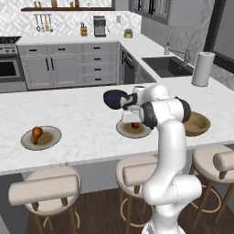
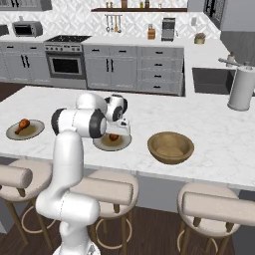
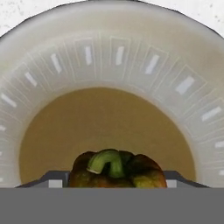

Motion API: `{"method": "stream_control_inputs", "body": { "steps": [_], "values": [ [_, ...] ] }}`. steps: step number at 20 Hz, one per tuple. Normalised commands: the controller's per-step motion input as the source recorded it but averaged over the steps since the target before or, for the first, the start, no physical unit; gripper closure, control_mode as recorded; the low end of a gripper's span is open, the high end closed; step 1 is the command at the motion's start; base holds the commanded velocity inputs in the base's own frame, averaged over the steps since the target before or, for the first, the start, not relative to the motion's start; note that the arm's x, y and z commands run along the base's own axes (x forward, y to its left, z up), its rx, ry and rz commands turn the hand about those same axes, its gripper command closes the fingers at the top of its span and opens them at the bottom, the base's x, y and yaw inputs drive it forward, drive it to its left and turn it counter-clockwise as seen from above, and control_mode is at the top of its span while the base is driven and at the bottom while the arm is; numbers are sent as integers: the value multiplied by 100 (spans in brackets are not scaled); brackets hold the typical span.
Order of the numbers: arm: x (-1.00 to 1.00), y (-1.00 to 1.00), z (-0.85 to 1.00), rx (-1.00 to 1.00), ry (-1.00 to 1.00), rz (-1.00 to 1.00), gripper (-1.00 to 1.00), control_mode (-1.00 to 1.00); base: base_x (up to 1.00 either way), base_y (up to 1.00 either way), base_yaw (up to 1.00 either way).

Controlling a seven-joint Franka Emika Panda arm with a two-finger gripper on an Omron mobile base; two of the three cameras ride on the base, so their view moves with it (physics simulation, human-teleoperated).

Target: Pick the chicken drumstick and bell pepper from their plates and place them in the bowl. Then put the bowl in the fridge.

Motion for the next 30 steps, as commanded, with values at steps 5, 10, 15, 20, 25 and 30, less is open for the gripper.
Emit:
{"method": "stream_control_inputs", "body": {
  "steps": [5, 10, 15, 20, 25, 30],
  "values": [
    [-4, 0, 0, 0, 0, -1, 100, -100, 0, 0, 0],
    [-55, -37, 49, 0, -2, -8, 100, -100, 0, 0, 0],
    [-84, -28, 89, -7, -21, -10, 100, -100, 0, 0, 0],
    [-93, -12, 86, -10, -40, -2, 100, -100, 0, 0, 0],
    [-51, -75, 39, -2, -4, -8, 100, -100, 0, 0, 0],
    [-27, -73, 56, 0, 10, -19, 100, -100, 0, 0, 0]
  ]
}}
